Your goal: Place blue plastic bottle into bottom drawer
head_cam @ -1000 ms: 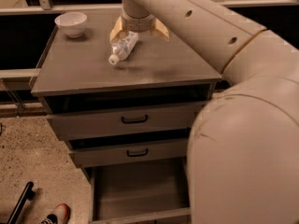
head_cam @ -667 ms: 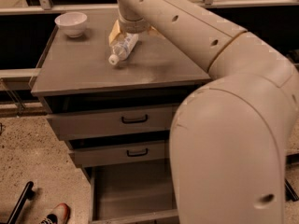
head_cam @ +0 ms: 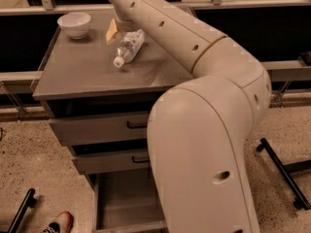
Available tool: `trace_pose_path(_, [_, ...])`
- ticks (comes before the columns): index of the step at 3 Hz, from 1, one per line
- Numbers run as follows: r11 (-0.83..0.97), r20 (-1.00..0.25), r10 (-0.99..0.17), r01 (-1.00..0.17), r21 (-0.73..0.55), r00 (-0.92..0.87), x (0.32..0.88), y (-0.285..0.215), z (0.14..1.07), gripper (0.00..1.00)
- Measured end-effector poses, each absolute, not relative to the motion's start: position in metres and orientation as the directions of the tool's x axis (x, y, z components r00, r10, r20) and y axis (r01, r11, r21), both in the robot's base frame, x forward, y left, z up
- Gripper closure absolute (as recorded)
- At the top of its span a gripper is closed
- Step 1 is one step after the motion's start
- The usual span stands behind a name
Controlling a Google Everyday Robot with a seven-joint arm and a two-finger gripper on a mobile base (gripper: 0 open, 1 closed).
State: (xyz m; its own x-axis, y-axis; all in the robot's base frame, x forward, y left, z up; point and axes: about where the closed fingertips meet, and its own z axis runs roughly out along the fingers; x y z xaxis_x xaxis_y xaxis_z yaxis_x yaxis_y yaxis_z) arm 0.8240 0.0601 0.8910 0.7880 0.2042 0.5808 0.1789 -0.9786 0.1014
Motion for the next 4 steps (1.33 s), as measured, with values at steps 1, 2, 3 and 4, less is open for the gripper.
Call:
trace_pose_path(1, [-0.987,0.555,0.153,0.149,0.052,0.817,0.833,0.086,0.886,0.15])
trace_pose_path(2, [-0.997,0.48,0.081,0.077,0.027,0.874,0.828,0.095,0.868,0.46])
trace_pose_path(3, [-0.999,0.436,0.047,0.032,0.042,0.899,0.824,0.091,0.856,0.69])
trace_pose_path(4, [-0.999,0.414,0.022,0.034,-0.021,0.91,0.817,0.084,0.861,0.93])
